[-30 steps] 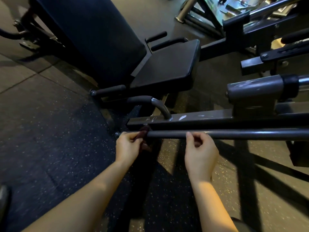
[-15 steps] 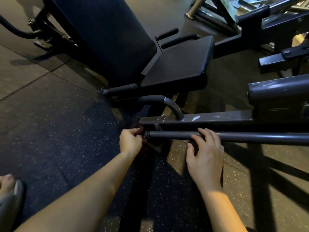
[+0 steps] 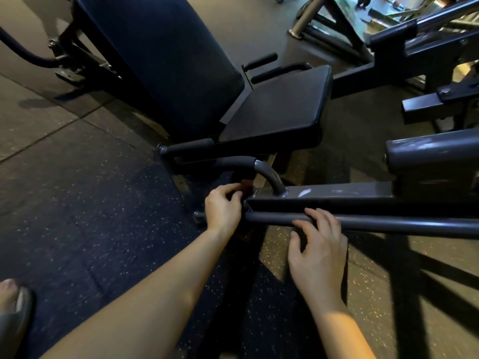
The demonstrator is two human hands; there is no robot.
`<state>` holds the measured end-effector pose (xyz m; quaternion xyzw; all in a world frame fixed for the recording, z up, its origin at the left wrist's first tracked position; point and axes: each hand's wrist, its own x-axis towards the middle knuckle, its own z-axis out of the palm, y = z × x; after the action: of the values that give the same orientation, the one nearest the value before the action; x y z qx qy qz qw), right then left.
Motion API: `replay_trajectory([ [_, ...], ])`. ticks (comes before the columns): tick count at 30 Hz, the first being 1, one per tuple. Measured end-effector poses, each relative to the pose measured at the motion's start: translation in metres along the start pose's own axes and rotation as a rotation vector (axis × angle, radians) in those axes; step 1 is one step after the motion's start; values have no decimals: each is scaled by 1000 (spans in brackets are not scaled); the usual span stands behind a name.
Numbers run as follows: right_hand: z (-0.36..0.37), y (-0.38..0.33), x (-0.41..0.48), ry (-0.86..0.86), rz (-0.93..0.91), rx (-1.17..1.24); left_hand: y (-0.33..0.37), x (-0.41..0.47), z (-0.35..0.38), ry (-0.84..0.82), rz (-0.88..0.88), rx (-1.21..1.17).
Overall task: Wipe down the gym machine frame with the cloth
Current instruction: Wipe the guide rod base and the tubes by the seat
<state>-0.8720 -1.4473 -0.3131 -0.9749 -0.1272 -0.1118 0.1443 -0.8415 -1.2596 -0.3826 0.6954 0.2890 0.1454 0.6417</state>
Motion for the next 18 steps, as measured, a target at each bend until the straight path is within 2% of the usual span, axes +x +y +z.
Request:
replay_trajectory([
  [4,0,1,0,-10,-2,-10,4,-14,16,-85,264,79],
  [6,0,-1,1,-6,13,-5,4,-16,15,-76,326,146],
  [7,1,-2,1,-2,18,3,1,-12,11,-31,282,150],
  [10,0,-4,2,4,29,2,-13,8,-11,108,-65,150],
  [12,-1,-3,1,-10,17,-8,-13,8,-13,100,-97,158],
  [15,-2,-1,0,-21,3,-18,8,-16,9,-46,131,81],
  [17,-1,-2,1,-16,2,-16,16,-25,18,-49,258,108],
  [18,-1,-3,1,-12,6,-7,14,-21,17,-27,260,131],
])
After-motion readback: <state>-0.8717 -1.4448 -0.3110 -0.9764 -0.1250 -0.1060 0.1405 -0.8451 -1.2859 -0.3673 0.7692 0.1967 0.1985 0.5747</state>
